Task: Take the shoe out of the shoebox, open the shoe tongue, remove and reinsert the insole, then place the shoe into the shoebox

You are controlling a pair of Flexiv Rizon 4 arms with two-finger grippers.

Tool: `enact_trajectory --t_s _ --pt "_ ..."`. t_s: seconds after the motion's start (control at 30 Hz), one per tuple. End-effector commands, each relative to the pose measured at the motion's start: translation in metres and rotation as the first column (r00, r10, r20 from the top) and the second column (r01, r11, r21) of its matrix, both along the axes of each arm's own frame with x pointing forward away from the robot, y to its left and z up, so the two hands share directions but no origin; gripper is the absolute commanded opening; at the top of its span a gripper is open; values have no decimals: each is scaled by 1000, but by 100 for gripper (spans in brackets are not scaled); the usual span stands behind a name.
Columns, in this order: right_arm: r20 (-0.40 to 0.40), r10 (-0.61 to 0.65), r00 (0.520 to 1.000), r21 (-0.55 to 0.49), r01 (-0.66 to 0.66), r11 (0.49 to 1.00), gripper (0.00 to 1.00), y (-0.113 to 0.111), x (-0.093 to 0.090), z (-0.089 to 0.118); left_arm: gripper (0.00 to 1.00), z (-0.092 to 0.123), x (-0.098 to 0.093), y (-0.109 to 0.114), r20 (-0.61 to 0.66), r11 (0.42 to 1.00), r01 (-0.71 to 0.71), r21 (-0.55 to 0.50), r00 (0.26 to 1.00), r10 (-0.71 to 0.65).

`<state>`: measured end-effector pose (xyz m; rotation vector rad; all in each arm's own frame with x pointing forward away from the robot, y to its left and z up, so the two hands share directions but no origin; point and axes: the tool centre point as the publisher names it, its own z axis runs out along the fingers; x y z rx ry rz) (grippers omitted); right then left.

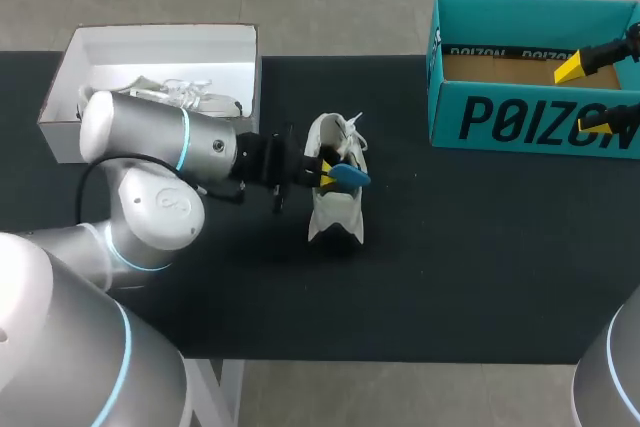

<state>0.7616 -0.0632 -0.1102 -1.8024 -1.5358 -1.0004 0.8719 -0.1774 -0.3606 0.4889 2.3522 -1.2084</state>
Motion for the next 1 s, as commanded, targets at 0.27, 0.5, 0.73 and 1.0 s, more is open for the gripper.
enact_trajectory --t_s 0.27,0.5,0.73,1.0 --pt "-1 -2 1000 -3 2 1000 100 1 0 0 67 23 -22 -8 -37 994 90 -63 995 -93" --pt "-1 -2 1000 -3 2 1000 100 1 0 0 33 26 -27 -8 -58 994 102 -37 993 -104" --pt "-1 -2 1000 -3 2 1000 100 1 0 0 0 9 -15 -3 -100 994 109 -19 989 -110" --pt "-1 -2 1000 -3 2 1000 100 1 0 0 0 -2 -4 5 -108 992 120 25 987 -117"
